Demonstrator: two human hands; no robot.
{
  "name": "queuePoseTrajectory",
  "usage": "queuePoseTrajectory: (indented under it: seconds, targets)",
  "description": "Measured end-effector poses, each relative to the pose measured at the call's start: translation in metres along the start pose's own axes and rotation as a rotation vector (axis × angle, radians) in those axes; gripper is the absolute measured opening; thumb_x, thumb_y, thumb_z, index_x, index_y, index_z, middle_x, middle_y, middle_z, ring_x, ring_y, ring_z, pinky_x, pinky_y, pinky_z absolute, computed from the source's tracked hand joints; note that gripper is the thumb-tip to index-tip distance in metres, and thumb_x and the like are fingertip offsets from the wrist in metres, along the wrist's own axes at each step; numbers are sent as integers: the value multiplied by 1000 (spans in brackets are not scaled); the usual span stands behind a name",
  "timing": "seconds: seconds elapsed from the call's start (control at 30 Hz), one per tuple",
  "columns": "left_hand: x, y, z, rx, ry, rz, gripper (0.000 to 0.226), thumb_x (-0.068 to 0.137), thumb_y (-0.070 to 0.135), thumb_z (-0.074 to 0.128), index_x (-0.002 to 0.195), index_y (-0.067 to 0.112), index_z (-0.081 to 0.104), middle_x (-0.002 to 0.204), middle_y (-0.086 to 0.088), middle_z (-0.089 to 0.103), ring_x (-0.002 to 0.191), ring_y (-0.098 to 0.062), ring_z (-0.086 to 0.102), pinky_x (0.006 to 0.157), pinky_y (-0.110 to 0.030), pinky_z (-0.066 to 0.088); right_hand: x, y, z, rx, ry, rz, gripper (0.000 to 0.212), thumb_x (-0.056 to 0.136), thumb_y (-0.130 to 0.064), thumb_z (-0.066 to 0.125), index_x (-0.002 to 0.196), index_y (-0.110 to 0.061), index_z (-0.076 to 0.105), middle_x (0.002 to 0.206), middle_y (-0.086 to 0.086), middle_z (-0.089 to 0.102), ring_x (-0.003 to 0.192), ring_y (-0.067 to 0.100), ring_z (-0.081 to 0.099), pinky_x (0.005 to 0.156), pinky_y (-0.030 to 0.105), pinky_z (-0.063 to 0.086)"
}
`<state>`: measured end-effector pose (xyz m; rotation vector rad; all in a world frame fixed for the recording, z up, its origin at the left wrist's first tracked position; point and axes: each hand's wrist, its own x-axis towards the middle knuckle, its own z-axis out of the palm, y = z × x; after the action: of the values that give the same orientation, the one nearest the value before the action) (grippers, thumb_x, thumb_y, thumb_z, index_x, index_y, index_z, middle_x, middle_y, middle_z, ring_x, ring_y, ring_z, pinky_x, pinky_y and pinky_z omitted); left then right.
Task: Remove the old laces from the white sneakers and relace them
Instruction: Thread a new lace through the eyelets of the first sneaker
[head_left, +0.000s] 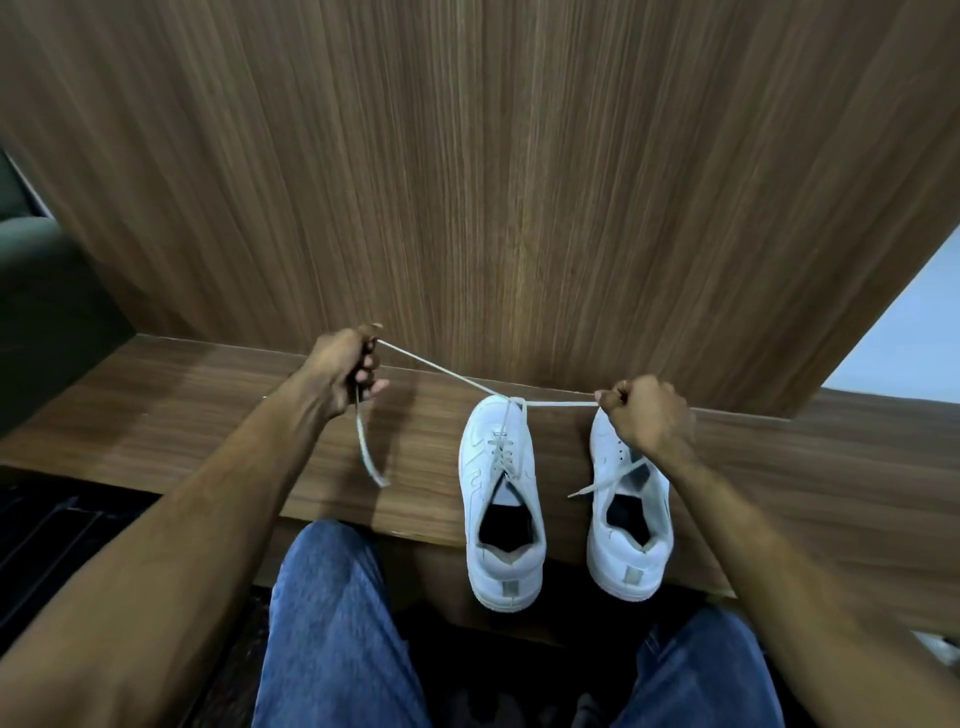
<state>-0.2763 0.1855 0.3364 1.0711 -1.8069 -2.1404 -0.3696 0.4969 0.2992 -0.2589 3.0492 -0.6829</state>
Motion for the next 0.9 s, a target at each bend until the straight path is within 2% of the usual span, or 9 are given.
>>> queuePoseTrajectory:
  seconds: [0.1,0.27,0.37,0.47,0.57,0.63,0.73,0.8,0.9]
  targets:
    - [10,-3,-7,-188,131,76,30,97,25,50,68,20,43,50,2,36,30,-9,35,43,-20,42,-3,4,8,-243,39,-66,32,96,-40,46,108,-19,67,112,12,65,103,37,61,83,39,46]
    - [26,-24,-13,-247,411,151,27,90,22,58,65,14,50,49,1,48,51,-17,50,56,-29,43,-8,13,15,-459,33,-158,29,97,-32,44,108,-13,62,112,12,66,102,34,63,76,35,43]
    - [38,-63,-12,138,523,146,18,81,30,64,81,12,63,79,-8,66,83,-24,61,82,-38,51,-12,13,19,-527,27,-214,27,94,-30,47,109,-13,61,114,7,64,106,28,61,79,34,45]
    - [26,-96,9,520,356,188,29,80,27,56,107,22,65,113,-11,65,109,-29,58,98,-42,46,-13,11,33,-593,-17,-400,32,91,-31,47,116,-17,61,125,2,56,121,22,49,102,39,35]
    - [2,-117,46,612,-98,322,33,87,-3,50,114,12,61,104,-2,61,102,-16,54,84,-22,46,-17,-7,48,-517,-109,-558,28,85,-28,48,106,-24,67,121,0,60,116,23,53,105,41,33]
    - [-6,-132,65,683,-308,372,36,82,-7,53,112,9,67,103,3,64,100,-12,57,80,-12,45,-24,-15,59,-423,-235,-564,22,79,-24,50,91,-23,68,109,3,66,107,27,58,101,40,37]
    - [-4,-142,69,770,-318,434,39,74,6,54,108,13,72,107,2,70,103,-14,63,95,-31,49,-33,-20,71,-221,-398,-427,10,76,-20,53,73,-21,63,95,8,70,97,32,62,84,34,45]
    - [-1,-146,64,785,-314,450,33,79,5,58,106,15,72,106,2,72,99,-14,66,94,-36,51,-35,-17,75,-99,-414,-339,14,77,-18,56,64,-20,60,87,7,70,89,30,64,68,28,43]
    - [-3,-147,58,824,-297,483,24,83,7,61,94,26,72,95,4,73,91,-13,68,86,-35,54,-36,-18,74,46,-405,-282,12,82,-21,61,71,-19,67,81,0,70,82,20,64,67,27,46]
